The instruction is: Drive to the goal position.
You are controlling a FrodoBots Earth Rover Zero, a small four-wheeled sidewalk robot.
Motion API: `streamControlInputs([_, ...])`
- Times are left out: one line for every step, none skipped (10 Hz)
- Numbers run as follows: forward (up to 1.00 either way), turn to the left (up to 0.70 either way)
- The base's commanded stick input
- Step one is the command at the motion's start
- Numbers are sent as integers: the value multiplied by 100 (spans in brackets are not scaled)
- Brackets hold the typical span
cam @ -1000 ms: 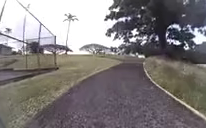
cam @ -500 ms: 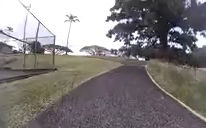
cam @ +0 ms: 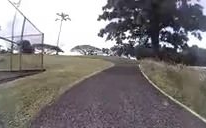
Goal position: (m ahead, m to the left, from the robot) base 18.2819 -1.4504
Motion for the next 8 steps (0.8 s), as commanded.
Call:
streamControlInputs([85,0])
streamControlInputs([85,0])
streamControlInputs([85,0])
streamControlInputs([85,0])
streamControlInputs([85,0])
streamControlInputs([85,0])
streamControlInputs([85,0])
streamControlInputs([85,0])
